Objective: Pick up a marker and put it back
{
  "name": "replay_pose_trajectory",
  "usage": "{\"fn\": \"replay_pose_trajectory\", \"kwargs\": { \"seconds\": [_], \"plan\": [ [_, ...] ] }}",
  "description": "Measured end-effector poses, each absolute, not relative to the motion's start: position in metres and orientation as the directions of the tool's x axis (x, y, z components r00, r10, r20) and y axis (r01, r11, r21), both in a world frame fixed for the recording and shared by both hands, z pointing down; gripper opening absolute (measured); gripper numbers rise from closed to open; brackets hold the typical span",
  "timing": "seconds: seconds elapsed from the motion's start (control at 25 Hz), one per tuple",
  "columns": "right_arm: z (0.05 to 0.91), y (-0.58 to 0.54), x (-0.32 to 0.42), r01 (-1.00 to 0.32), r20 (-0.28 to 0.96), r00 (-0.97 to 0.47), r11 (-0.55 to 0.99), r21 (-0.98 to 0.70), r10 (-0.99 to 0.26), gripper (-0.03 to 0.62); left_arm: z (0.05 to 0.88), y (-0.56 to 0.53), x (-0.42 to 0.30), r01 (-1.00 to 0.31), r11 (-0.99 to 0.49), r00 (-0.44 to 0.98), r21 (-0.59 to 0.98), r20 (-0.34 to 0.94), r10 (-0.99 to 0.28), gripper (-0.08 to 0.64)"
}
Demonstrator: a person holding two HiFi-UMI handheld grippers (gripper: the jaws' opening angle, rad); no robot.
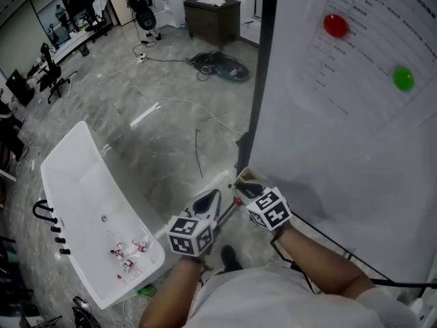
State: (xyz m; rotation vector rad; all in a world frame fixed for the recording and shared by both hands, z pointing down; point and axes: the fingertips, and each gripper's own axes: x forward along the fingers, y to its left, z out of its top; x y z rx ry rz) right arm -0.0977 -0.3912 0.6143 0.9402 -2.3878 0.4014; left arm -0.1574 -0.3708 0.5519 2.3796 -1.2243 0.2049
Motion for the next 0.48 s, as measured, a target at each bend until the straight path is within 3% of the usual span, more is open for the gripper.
{"fn": "replay_pose_trajectory", "kwargs": {
  "seconds": [0.48],
  "plan": [
    [0.683,-0.412,-0.123,-0.679,0.756,-0.486,0.734,-0.012,-0.438,0.115,0.589,-0.403,-0.179,-0.774,-0.496,0.626,0.393,0.354,-0.695,0.002]
  ]
}}
